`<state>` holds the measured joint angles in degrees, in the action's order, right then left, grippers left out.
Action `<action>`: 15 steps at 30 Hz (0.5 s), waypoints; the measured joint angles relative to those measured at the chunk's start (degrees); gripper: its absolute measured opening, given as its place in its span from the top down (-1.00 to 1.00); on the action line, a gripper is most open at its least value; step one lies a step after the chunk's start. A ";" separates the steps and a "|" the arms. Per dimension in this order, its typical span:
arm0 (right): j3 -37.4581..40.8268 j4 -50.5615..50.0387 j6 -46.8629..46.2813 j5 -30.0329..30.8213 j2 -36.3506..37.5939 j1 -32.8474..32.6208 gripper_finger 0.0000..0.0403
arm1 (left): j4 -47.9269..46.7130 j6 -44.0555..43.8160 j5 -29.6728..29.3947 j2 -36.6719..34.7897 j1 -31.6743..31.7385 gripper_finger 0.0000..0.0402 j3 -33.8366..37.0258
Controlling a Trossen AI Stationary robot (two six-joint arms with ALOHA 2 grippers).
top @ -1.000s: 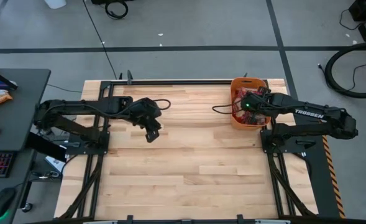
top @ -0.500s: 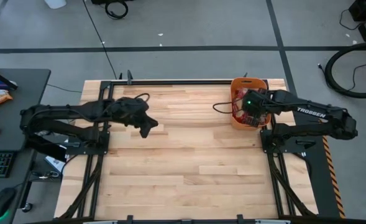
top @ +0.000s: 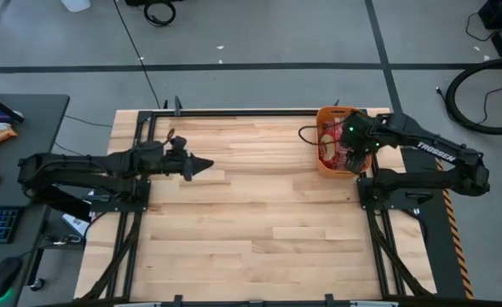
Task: Sort popcorn bags into baskets
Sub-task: Return to Home Position
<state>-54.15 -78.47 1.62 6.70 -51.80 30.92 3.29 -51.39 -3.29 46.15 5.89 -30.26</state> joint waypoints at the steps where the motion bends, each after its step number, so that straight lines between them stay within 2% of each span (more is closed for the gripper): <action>1: -0.74 0.72 -0.28 -2.51 0.31 0.00 0.14 | 2.65 -0.78 -0.48 -0.38 0.00 0.82 1.41; 9: -1.73 17.55 -8.97 -24.01 5.37 -0.66 0.17 | 18.45 -7.15 -1.60 -0.94 0.00 0.88 9.06; 11: -1.67 20.81 -10.89 -26.13 6.60 -1.39 0.17 | 19.61 -8.19 -1.62 -0.94 0.00 0.89 9.71; 15: -1.67 24.29 -13.05 -25.66 8.92 -3.06 0.17 | 19.69 -8.46 -1.60 -0.94 0.00 0.89 9.77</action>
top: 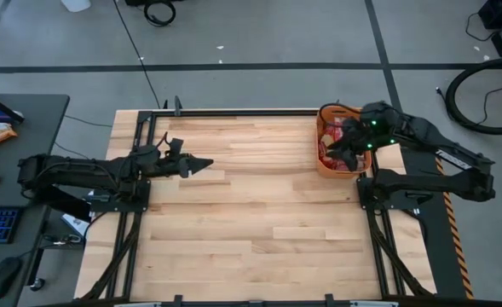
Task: Sort popcorn bags into baskets
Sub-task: Return to Home Position
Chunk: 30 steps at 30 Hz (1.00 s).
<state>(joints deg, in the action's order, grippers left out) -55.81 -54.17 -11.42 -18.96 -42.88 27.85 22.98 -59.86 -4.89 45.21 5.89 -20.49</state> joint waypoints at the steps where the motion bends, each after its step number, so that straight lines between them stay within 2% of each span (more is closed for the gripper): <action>1: 0.00 0.33 -0.41 0.42 0.39 -0.33 0.17 | 0.00 0.00 0.00 0.00 -0.01 0.89 0.00; 7: 0.09 0.46 -1.94 2.71 1.69 -1.93 0.17 | -0.02 -0.60 0.00 0.00 0.00 0.89 0.00; 21: 0.10 0.44 -2.42 3.04 1.88 -5.31 0.17 | -0.04 0.24 0.20 0.00 -0.04 0.89 0.00; 30: 1.96 2.62 -3.73 4.63 12.57 -6.12 0.17 | -0.40 3.43 -2.41 -6.40 -0.02 0.96 2.19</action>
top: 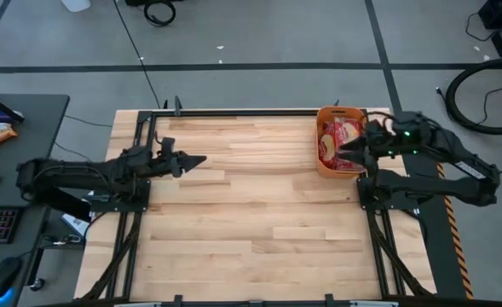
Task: Sort popcorn bags into baskets
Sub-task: Return to Home Position
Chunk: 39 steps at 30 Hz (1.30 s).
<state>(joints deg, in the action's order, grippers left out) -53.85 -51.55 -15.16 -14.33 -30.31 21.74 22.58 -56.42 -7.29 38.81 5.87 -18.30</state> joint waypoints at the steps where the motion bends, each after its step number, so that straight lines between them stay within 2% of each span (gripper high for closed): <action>1: 0.89 0.76 -0.96 0.51 1.74 0.00 0.17 | -0.02 -0.35 -0.73 -1.06 0.00 0.97 0.91; 7: 9.30 7.42 -9.49 2.72 9.67 0.00 0.17 | 1.35 -3.43 -5.13 -5.13 0.00 0.97 6.38; 21: 33.01 34.86 -28.31 2.27 22.67 0.00 0.17 | 12.97 -5.30 -8.70 -5.50 0.00 0.97 16.41; 29: 38.77 36.33 -30.58 3.21 30.31 0.00 0.17 | 13.90 -4.62 -9.46 -5.46 0.01 0.97 17.81; 35: 41.14 37.64 -31.23 4.58 30.21 0.01 0.17 | 10.82 -2.87 -9.86 -5.42 0.02 0.97 17.83; 39: 43.53 42.91 -31.45 4.86 30.20 0.00 0.17 | 8.34 0.18 -10.12 -5.45 0.02 0.97 17.83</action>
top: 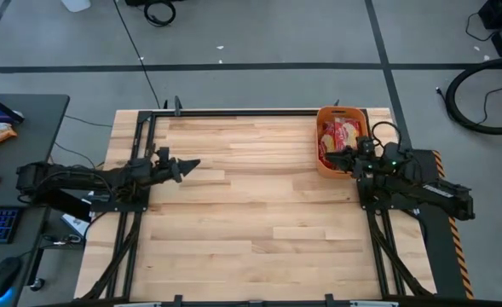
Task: Sort popcorn bags into baskets
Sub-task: Return to Home Position
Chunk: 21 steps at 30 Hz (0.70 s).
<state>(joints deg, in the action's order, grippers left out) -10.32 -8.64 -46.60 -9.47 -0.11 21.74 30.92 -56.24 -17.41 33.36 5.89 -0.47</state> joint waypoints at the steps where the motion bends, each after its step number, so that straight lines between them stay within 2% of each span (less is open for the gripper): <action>1: 0.90 1.14 -0.20 0.02 0.01 0.00 0.17 | -0.68 1.15 -0.37 0.00 0.00 0.97 0.00; 10: 9.48 12.27 -3.83 1.47 0.01 0.00 0.17 | -8.73 -0.87 -6.94 0.00 0.00 0.97 0.02; 14: 9.96 11.12 -1.39 4.61 -0.64 0.02 0.17 | -12.72 -0.14 -4.85 -0.02 0.00 0.97 0.02; 18: 9.96 9.63 1.12 9.69 -1.03 0.02 0.17 | -20.28 9.05 -0.43 0.00 0.00 0.97 0.04; 21: 9.96 9.79 5.88 10.33 -1.57 0.02 0.17 | -23.24 12.64 0.58 0.00 -0.02 0.97 0.04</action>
<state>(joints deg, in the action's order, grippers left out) -0.36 1.15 -40.73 0.86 -1.68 21.76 7.69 -43.60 -16.83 33.36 5.87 -0.43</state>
